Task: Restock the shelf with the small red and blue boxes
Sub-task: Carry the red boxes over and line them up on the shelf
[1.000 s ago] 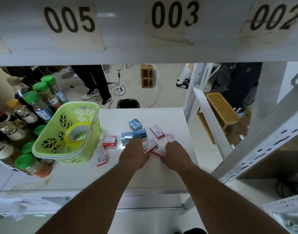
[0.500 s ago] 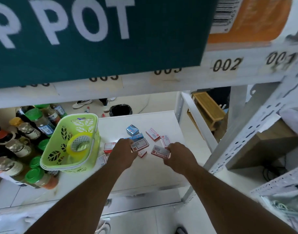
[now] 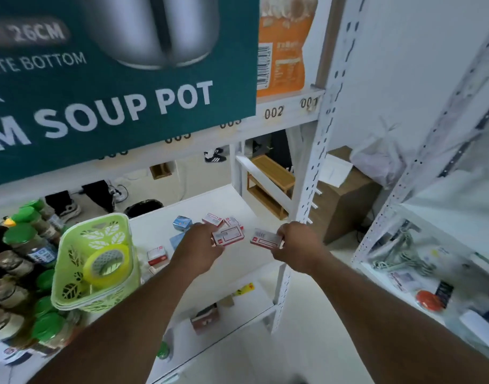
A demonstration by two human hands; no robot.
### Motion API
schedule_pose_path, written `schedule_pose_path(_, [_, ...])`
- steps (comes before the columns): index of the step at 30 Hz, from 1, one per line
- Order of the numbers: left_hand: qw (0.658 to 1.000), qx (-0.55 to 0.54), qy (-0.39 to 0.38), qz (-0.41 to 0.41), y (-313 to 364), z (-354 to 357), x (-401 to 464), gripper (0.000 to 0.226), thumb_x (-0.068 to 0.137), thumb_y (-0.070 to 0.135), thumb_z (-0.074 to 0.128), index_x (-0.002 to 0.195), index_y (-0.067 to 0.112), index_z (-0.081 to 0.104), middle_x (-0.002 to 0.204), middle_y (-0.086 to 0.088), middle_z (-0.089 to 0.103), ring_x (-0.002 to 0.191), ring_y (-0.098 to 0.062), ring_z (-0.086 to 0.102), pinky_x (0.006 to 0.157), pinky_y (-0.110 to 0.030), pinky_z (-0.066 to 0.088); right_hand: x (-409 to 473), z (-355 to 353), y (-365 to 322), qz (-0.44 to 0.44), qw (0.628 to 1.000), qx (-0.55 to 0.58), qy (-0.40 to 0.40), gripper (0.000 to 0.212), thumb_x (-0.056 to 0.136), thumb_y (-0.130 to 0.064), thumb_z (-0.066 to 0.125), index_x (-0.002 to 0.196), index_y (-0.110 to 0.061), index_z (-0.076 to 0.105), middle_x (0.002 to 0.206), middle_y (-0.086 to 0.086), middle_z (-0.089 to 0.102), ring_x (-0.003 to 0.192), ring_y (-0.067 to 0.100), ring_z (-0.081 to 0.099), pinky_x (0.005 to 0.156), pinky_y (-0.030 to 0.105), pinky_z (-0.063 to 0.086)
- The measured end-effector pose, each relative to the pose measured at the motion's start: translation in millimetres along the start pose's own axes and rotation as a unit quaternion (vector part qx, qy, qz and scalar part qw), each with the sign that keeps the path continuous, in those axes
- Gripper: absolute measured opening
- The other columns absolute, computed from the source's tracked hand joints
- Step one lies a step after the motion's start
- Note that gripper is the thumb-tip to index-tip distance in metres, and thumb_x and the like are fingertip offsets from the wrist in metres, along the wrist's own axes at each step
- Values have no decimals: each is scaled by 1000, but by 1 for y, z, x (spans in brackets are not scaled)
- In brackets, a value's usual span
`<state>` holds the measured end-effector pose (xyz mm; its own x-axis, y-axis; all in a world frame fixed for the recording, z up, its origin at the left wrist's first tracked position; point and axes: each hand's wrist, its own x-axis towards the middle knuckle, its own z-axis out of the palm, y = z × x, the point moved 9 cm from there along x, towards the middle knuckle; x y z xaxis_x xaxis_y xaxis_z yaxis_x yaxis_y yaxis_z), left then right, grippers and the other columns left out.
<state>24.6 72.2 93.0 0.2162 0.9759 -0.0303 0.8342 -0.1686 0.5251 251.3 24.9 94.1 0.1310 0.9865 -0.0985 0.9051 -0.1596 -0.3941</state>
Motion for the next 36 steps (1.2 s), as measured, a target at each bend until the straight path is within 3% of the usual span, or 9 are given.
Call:
schedule_pose_path(3, [999,-2,-13,32,39,3,-11,45,83,28,75,125,18,62,117,-3,64,100,-19,65,84,-30,53,-27,-24,27,30,999,5,15,29,78,-31,76,104,-18,71,100,1,67,83,16,66,72,35,62])
schedule_pose_path(6, [997,-2,-32,77,84,13,-20,28,83,28,74,109,20,68,105,-1,68,90,-17,66,68,-27,52,-58,-49,61,66,997,20,29,27,81,-29,78,105,-19,72,95,-2,69,76,13,66,62,29,58])
schedule_pose_path(9, [990,5,-47,132,143,25,-33,15,85,24,72,98,17,69,90,3,63,81,-14,61,55,-18,38,-93,-80,104,110,992,27,57,25,78,-32,76,100,-21,73,90,-3,70,71,12,66,63,33,61])
schedule_pose_path(11, [986,-6,-59,158,183,37,-41,19,87,21,72,105,15,69,92,4,59,90,-18,64,64,-19,42,-119,-105,135,138,987,31,81,26,75,-34,74,97,-21,72,91,-2,70,73,14,66,67,34,60])
schedule_pose_path(14, [975,-22,-86,204,251,58,-54,27,87,24,72,113,19,69,109,4,70,97,-16,67,77,-24,52,-161,-142,184,171,979,20,104,19,76,-33,71,90,-21,68,86,0,68,74,20,64,61,31,51])
schedule_pose_path(20, [954,-58,-132,261,393,97,-85,20,84,24,75,101,33,68,94,14,73,83,-6,67,70,-27,55,-256,-229,274,224,963,-6,152,21,77,-30,73,96,-21,71,92,3,64,77,20,62,65,31,51])
schedule_pose_path(27, [921,-94,-160,343,538,115,-111,42,79,19,80,116,23,60,98,8,70,86,-4,65,73,-20,51,-340,-328,354,257,944,-35,203,22,77,-35,75,96,-23,73,85,-7,64,69,11,59,55,25,47])
schedule_pose_path(30, [915,-95,-149,363,590,110,-113,37,76,19,82,108,20,64,94,7,69,83,-5,65,70,-22,52,-361,-364,376,270,938,-20,217,29,77,-37,78,103,-22,72,89,-6,68,74,15,65,65,34,57])
schedule_pose_path(36, [890,-108,-135,422,677,94,-108,34,76,15,82,106,17,67,90,8,67,79,-8,64,67,-18,49,-373,-425,397,275,928,-20,252,29,78,-36,79,104,-25,72,89,-8,68,77,16,67,68,32,58])
